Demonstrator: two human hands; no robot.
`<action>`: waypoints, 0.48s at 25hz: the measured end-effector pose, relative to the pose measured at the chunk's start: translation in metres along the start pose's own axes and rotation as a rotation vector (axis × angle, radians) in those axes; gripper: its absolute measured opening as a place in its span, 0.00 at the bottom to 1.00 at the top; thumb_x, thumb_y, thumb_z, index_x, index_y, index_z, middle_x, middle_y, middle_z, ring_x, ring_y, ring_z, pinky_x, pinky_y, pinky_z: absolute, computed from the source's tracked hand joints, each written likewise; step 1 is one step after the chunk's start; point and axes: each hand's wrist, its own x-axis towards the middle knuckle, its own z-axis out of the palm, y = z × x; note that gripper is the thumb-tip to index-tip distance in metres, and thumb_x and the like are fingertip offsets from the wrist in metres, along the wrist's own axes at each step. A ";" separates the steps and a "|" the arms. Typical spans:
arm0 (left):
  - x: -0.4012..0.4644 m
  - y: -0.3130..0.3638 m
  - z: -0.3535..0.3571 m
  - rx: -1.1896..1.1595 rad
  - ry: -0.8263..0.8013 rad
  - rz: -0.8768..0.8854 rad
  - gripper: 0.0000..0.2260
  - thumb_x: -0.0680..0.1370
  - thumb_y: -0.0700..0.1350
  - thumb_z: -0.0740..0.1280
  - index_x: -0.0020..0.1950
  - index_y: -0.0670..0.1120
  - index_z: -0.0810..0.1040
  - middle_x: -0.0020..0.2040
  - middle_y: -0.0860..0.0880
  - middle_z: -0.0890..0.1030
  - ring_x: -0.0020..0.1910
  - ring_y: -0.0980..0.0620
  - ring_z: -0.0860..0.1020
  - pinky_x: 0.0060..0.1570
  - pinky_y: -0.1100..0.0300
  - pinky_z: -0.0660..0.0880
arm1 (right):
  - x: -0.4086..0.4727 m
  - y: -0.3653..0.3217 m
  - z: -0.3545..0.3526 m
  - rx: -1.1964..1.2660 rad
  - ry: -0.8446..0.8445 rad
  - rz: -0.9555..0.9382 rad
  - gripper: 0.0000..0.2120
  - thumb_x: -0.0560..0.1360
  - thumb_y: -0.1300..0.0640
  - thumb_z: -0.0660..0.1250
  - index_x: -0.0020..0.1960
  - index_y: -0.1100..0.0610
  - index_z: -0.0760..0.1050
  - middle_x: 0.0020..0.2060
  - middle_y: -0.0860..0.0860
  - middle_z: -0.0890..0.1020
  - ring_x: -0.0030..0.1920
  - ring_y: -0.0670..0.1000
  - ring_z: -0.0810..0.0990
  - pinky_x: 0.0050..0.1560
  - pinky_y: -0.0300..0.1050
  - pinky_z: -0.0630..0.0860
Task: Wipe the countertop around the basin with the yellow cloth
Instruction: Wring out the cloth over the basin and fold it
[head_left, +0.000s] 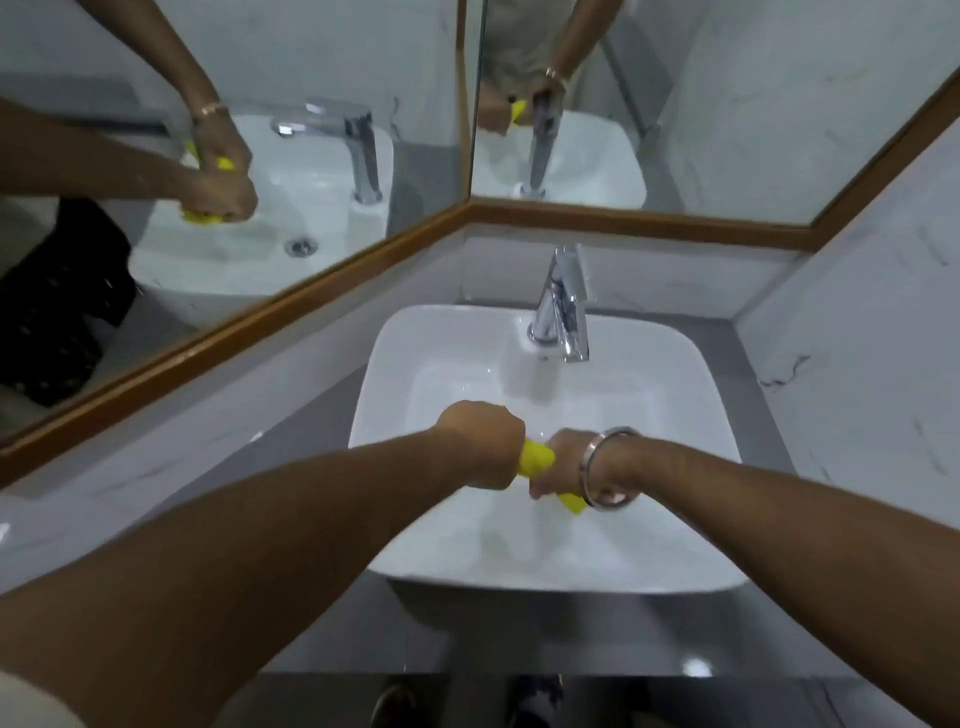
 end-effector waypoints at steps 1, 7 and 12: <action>0.006 0.002 0.009 -0.116 -0.040 -0.060 0.07 0.71 0.44 0.64 0.34 0.49 0.68 0.35 0.51 0.75 0.32 0.48 0.73 0.34 0.59 0.71 | 0.015 0.005 0.003 -0.206 0.102 -0.094 0.04 0.66 0.54 0.67 0.37 0.53 0.76 0.33 0.51 0.82 0.36 0.55 0.82 0.32 0.39 0.73; 0.034 0.023 0.061 -0.999 -0.230 -0.260 0.12 0.73 0.42 0.67 0.29 0.45 0.71 0.25 0.50 0.72 0.26 0.51 0.72 0.29 0.62 0.67 | 0.072 0.052 0.010 -0.823 0.555 -0.665 0.10 0.67 0.58 0.68 0.48 0.51 0.78 0.37 0.52 0.82 0.37 0.58 0.81 0.31 0.42 0.63; 0.043 0.044 0.085 -1.805 -0.752 -0.393 0.18 0.76 0.47 0.62 0.26 0.50 0.66 0.23 0.54 0.67 0.20 0.56 0.64 0.22 0.66 0.58 | 0.098 0.070 0.003 -0.931 0.669 -0.928 0.05 0.62 0.58 0.64 0.37 0.51 0.76 0.25 0.50 0.76 0.24 0.55 0.75 0.24 0.37 0.57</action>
